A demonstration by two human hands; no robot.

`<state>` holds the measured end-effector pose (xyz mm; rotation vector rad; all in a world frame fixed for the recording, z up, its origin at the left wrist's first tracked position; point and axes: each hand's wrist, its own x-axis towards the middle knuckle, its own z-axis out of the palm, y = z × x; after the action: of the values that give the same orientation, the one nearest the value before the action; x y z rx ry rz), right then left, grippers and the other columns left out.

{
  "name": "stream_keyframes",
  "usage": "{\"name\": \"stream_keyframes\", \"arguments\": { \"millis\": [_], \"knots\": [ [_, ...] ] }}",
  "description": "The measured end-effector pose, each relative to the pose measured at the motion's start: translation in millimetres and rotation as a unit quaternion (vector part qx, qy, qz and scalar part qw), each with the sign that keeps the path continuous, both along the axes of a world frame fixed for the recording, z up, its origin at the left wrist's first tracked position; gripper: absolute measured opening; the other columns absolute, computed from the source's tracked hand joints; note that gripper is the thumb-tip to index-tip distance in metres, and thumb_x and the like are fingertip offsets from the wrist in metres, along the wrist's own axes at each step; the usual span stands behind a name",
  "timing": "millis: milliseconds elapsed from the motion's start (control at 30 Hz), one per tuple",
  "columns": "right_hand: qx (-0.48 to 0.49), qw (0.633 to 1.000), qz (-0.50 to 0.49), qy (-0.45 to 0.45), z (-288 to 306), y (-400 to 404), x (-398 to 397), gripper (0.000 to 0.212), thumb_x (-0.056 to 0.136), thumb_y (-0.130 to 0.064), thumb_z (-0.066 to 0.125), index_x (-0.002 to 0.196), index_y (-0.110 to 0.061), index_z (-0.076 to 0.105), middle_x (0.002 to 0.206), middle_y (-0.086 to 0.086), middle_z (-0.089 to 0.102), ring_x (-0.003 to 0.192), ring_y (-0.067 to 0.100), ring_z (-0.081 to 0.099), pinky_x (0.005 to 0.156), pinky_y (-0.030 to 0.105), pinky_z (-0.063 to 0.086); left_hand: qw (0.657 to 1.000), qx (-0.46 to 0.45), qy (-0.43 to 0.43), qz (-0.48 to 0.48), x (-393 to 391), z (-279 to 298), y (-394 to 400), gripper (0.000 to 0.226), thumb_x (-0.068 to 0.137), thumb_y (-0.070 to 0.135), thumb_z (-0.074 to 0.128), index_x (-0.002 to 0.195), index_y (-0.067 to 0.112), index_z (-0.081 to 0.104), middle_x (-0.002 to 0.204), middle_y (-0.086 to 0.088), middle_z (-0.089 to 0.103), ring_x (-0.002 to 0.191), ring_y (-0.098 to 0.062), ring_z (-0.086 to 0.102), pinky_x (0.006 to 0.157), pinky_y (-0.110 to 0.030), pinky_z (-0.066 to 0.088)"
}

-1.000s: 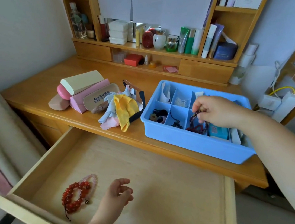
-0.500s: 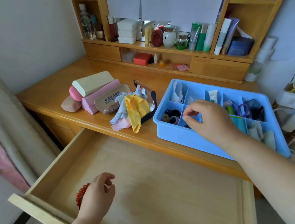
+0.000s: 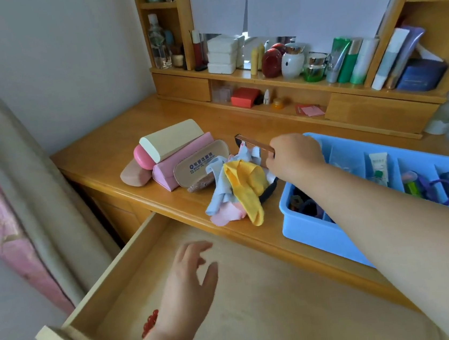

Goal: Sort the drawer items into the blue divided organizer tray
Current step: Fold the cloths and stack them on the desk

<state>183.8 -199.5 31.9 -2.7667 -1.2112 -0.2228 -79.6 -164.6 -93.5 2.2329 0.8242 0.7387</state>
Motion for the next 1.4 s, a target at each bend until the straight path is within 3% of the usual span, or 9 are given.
{"name": "stream_keyframes", "arguments": {
  "millis": [133, 267, 433, 567, 800, 1033, 1133, 1200, 1400],
  "knots": [
    [0.085, 0.993, 0.061, -0.054, 7.3, -5.1, 0.3, 0.017, 0.09, -0.017, 0.046, 0.074, -0.012, 0.046, 0.073, 0.002, 0.045, 0.069, 0.024, 0.045, 0.056, 0.03, 0.027, 0.996, 0.036, -0.074, -0.03, 59.2, 55.6, 14.0, 0.037, 0.088, 0.025, 0.064, 0.123, 0.024, 0.053, 0.113, 0.011, 0.053, 0.095, 0.0, 0.054, 0.079, -0.01, 0.044],
    [0.115, 0.981, 0.133, -0.077, 18.4, -12.5, -7.5, 0.014, 0.09, -0.014, 0.047, 0.078, -0.013, 0.04, 0.081, 0.003, 0.041, 0.07, 0.025, 0.042, 0.057, 0.031, 0.025, 0.993, 0.09, 0.033, -0.062, 117.6, 81.0, 25.8, 0.066, 0.088, 0.033, 0.063, 0.144, 0.034, 0.027, 0.145, 0.002, 0.031, 0.083, -0.012, 0.057, 0.067, -0.026, 0.053],
    [0.135, 0.975, 0.165, -0.061, 19.3, -23.2, -10.5, 0.012, 0.089, -0.014, 0.052, 0.079, -0.01, 0.046, 0.081, 0.001, 0.041, 0.069, 0.023, 0.04, 0.052, 0.031, 0.019, 0.963, 0.179, 0.193, -0.048, 151.0, 82.0, 36.7, 0.076, 0.078, 0.027, 0.069, 0.142, 0.029, 0.027, 0.13, -0.008, 0.037, 0.069, -0.023, 0.048, 0.054, -0.031, 0.04],
    [0.147, 0.975, 0.16, -0.038, 6.2, -27.7, -12.8, 0.009, 0.088, -0.011, 0.05, 0.086, -0.003, 0.054, 0.084, 0.004, 0.046, 0.07, 0.023, 0.042, 0.058, 0.031, 0.028, 0.954, 0.172, 0.24, -0.045, 155.2, 80.9, 33.3, 0.05, 0.083, 0.013, 0.059, 0.129, 0.018, 0.042, 0.119, -0.011, 0.049, 0.082, -0.028, 0.058, 0.059, -0.031, 0.039],
    [0.155, 0.978, 0.106, -0.091, 15.2, -20.7, 13.8, 0.009, 0.089, -0.008, 0.049, 0.094, -0.001, 0.051, 0.102, 0.017, 0.051, 0.083, 0.039, 0.054, 0.059, 0.036, 0.025, 0.993, 0.115, 0.017, 0.009, 106.3, 81.1, 33.5, 0.015, 0.074, 0.013, 0.062, 0.089, 0.016, 0.063, 0.074, 0.001, 0.056, 0.064, -0.021, 0.048, 0.054, -0.027, 0.035],
    [0.285, 0.952, 0.024, -0.111, 41.5, -37.3, 42.2, 0.009, 0.087, -0.006, 0.05, 0.088, 0.002, 0.053, 0.098, 0.021, 0.054, 0.082, 0.036, 0.05, 0.061, 0.032, 0.025, 0.994, 0.109, 0.012, -0.016, 121.8, 89.2, 42.6, 0.029, 0.079, 0.011, 0.062, 0.107, 0.02, 0.062, 0.094, -0.002, 0.06, 0.081, -0.022, 0.056, 0.064, -0.023, 0.037],
    [0.259, 0.956, 0.054, -0.123, 43.6, -38.9, 36.5, 0.01, 0.086, -0.005, 0.051, 0.091, 0.003, 0.054, 0.1, 0.021, 0.054, 0.08, 0.037, 0.051, 0.06, 0.033, 0.026, 0.993, 0.047, 0.105, -0.035, 145.2, 95.1, 48.6, 0.058, 0.08, 0.017, 0.065, 0.133, 0.021, 0.042, 0.113, -0.004, 0.055, 0.095, -0.024, 0.056, 0.069, -0.025, 0.036],
    [0.233, 0.958, 0.086, -0.145, 43.7, -36.8, 31.5, 0.015, 0.085, -0.005, 0.054, 0.098, 0.004, 0.057, 0.103, 0.021, 0.055, 0.077, 0.041, 0.054, 0.059, 0.034, 0.028, 0.989, 0.043, 0.135, -0.038, 153.0, 93.2, 47.4, 0.057, 0.08, 0.02, 0.068, 0.129, 0.016, 0.038, 0.11, -0.006, 0.055, 0.087, -0.022, 0.055, 0.06, -0.023, 0.035],
    [0.216, 0.947, 0.151, -0.182, 47.8, -31.3, 12.1, 0.012, 0.073, 0.005, 0.065, 0.083, 0.005, 0.058, 0.091, 0.026, 0.059, 0.056, 0.039, 0.055, 0.048, 0.028, 0.03, 0.983, -0.024, -0.175, -0.045, 151.5, 96.0, 38.1, 0.075, 0.078, 0.022, 0.071, 0.134, 0.036, 0.024, 0.125, -0.006, 0.047, 0.089, -0.031, 0.061, 0.066, -0.024, 0.053]
  ]
}}
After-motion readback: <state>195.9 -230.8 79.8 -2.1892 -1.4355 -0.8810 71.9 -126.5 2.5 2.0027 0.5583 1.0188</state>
